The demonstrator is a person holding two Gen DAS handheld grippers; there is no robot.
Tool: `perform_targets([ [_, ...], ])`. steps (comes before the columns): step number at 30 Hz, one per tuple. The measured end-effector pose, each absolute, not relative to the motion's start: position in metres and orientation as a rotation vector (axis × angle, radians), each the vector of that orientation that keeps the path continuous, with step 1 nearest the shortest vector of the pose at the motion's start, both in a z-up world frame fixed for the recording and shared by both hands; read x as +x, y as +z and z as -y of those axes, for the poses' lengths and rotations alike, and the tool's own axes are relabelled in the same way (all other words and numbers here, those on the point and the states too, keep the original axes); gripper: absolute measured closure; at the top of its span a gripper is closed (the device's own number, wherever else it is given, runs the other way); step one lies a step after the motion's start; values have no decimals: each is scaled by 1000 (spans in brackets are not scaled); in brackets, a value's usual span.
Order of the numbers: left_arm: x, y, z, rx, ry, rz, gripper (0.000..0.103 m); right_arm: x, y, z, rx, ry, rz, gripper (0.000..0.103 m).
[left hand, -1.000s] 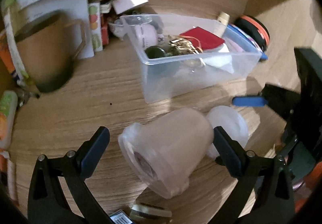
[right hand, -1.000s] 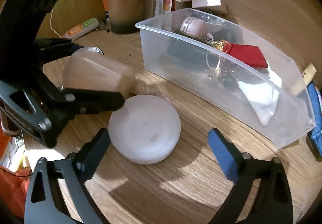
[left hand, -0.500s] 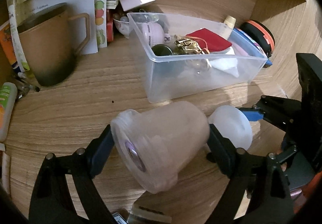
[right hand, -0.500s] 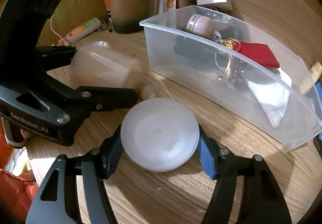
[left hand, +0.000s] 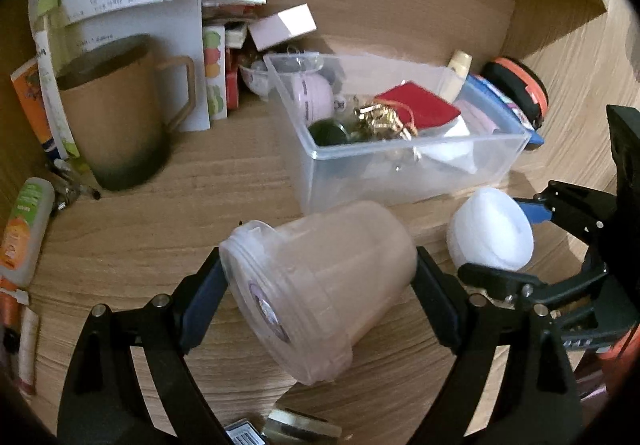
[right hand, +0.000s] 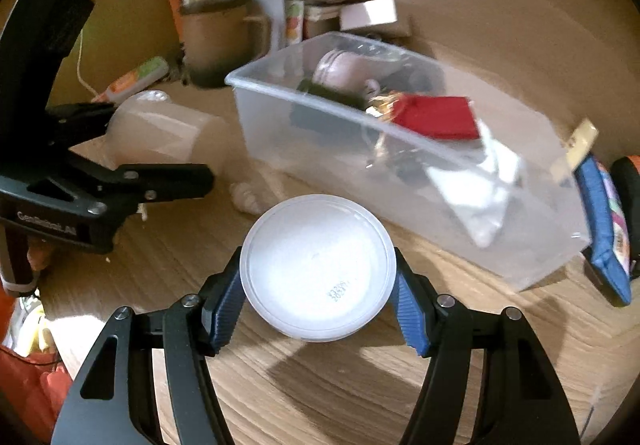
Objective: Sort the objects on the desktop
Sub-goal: 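Grasp the white cylinder with the left gripper while the right grasps its white lid, then lower the white cylinder and lid into the clear box and open both grippers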
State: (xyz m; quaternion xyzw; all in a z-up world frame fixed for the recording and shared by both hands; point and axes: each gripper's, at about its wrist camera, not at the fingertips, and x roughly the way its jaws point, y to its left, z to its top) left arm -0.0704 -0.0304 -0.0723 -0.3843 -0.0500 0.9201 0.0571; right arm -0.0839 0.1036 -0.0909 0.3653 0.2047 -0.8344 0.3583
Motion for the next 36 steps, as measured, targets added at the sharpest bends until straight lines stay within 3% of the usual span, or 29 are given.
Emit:
perform_targets([
  [36,-91,10,39,-910,2881,72,14,-123,8,-155,683,-2410,-315,41],
])
